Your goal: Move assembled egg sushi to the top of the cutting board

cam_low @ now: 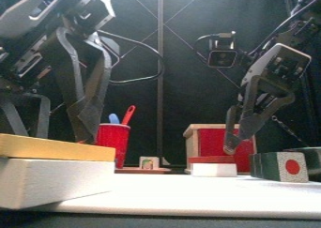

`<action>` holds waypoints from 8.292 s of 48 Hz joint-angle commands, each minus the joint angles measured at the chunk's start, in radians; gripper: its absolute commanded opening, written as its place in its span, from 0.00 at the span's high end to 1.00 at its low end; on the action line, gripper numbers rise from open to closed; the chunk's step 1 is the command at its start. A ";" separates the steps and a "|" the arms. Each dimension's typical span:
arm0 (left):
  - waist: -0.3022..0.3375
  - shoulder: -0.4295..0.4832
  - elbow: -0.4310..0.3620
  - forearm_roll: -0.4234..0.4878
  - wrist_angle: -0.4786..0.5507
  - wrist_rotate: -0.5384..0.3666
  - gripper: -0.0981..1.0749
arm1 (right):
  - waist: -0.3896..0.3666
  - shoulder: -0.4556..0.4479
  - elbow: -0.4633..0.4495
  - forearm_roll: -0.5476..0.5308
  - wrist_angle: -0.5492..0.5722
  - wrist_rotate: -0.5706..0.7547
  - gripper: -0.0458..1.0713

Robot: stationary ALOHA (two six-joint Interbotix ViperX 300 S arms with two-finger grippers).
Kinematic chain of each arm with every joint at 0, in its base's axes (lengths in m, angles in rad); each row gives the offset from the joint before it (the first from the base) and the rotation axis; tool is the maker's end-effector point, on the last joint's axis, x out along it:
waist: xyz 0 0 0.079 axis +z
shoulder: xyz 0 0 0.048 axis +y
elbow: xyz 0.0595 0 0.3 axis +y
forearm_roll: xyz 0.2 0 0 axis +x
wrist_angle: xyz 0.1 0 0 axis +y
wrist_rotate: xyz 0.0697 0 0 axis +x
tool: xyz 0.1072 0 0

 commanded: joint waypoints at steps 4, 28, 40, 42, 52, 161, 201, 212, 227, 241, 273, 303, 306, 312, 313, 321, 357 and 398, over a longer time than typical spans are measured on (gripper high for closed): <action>0.005 0.006 -0.063 -0.087 0.032 0.089 0.13 | 0.005 -0.009 -0.005 0.000 -0.012 -0.002 0.11; 0.025 -0.038 -0.120 -0.031 0.167 0.118 0.13 | 0.008 0.005 0.000 0.000 -0.014 -0.002 0.11; 0.025 -0.002 -0.187 -0.143 0.261 0.112 0.13 | 0.020 0.005 0.000 0.000 -0.014 -0.002 0.11; 0.025 0.012 -0.199 -0.166 0.285 0.114 0.13 | 0.021 0.005 0.002 -0.002 -0.012 -0.003 0.11; 0.025 0.074 -0.259 -0.215 0.301 0.118 0.13 | 0.032 0.006 0.011 -0.002 -0.012 -0.003 0.11; 0.594 0.005 -0.235 -0.313 0.293 1.769 0.36 | 0.069 -0.115 -0.011 0.106 0.002 0.000 0.11; 0.638 0.152 -0.270 -0.506 0.284 2.161 0.36 | 0.069 -0.207 0.009 0.186 0.067 0.000 0.11; 0.646 0.170 -0.272 -0.511 0.281 2.160 0.36 | 0.069 -0.207 0.009 0.187 0.067 0.002 0.11; 0.647 0.169 -0.267 -0.511 0.270 2.160 0.35 | 0.069 -0.207 0.006 0.187 0.067 0.002 0.11; 0.664 0.169 -0.262 -0.512 0.255 2.154 0.34 | 0.069 -0.207 0.005 0.198 0.067 0.002 0.11; 0.658 0.101 -0.249 -0.514 0.225 2.135 0.08 | 0.067 -0.199 0.003 0.196 0.067 0.000 0.11; 0.557 -0.104 -0.114 -0.634 -0.130 2.085 0.08 | 0.049 -0.213 -0.006 0.179 0.063 -0.002 0.11; 0.543 -0.124 -0.084 -0.661 -0.206 2.086 0.08 | 0.049 -0.215 -0.006 0.176 0.063 -0.002 0.11; 0.508 -0.170 -0.003 -0.698 -0.383 2.097 0.08 | 0.044 -0.215 -0.006 0.175 0.061 -0.002 0.11; 0.500 -0.178 0.011 -0.698 -0.410 2.095 0.08 | 0.043 -0.215 -0.006 0.175 0.061 -0.002 0.11; 0.466 -0.245 0.120 -0.699 -0.555 2.089 0.08 | 0.035 -0.216 -0.014 0.173 0.061 -0.002 0.11; 0.365 -0.394 0.325 -0.718 -0.727 2.089 0.08 | 0.020 -0.189 -0.049 0.183 -0.021 0.000 0.11; 0.373 -0.643 0.569 -0.798 -0.742 2.088 0.08 | -0.023 -0.259 0.002 0.080 -0.155 -0.003 0.11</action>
